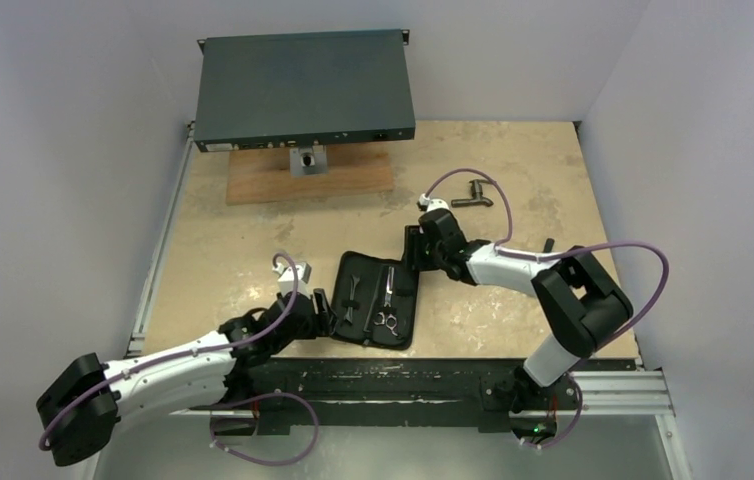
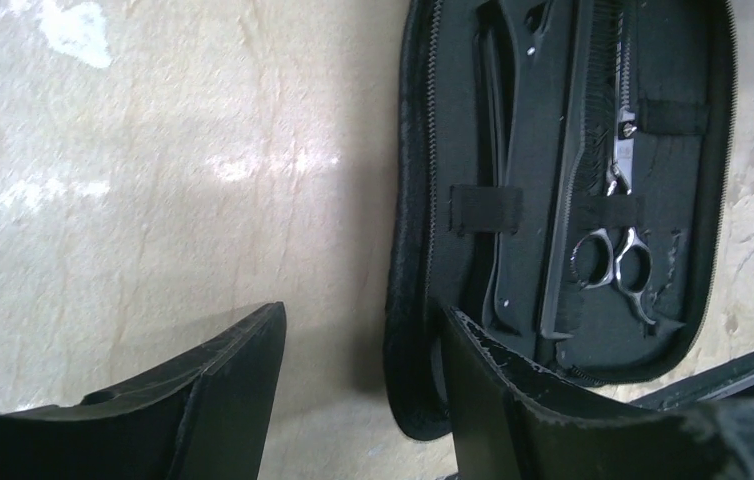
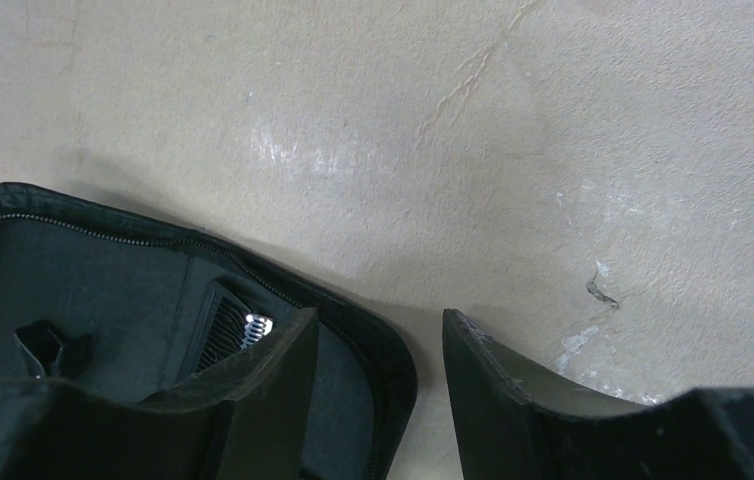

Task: Sort the hair-cutting tools
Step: Adjust the hairdressing tool bag at the center of the board.

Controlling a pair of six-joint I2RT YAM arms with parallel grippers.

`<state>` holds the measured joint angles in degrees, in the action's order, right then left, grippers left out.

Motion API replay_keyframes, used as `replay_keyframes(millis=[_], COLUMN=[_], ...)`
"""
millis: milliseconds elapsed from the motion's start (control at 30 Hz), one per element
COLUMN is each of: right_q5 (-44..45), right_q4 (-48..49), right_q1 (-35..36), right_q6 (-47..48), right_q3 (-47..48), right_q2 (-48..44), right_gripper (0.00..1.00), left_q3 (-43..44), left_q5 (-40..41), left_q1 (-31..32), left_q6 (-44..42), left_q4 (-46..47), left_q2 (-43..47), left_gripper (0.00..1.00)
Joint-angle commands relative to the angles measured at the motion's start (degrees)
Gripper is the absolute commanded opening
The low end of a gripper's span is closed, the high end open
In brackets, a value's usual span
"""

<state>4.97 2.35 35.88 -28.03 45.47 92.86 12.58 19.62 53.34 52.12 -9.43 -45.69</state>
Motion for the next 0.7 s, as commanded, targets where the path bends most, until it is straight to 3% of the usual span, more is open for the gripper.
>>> replay_keyframes(millis=[0, 167, 667], right_q5=[1.7, 2.4, 0.5], right_q4=[3.8, 5.5, 10.8], right_q1=[0.0, 0.0, 0.0], right_q6=[-1.4, -5.5, -13.2], right_q3=[-2.4, -8.1, -19.4], right_q2=[-2.3, -6.5, -14.5], right_gripper=[0.44, 0.34, 0.22], left_q3=[1.1, 3.5, 16.1], left_q5=[-2.2, 0.1, 4.2], left_q1=[0.2, 0.2, -5.2], left_q6=[-2.6, -4.2, -8.9], left_q4=[7.4, 12.0, 13.5], left_q2=[-4.4, -10.3, -24.6], left_gripper=[0.57, 0.54, 0.52])
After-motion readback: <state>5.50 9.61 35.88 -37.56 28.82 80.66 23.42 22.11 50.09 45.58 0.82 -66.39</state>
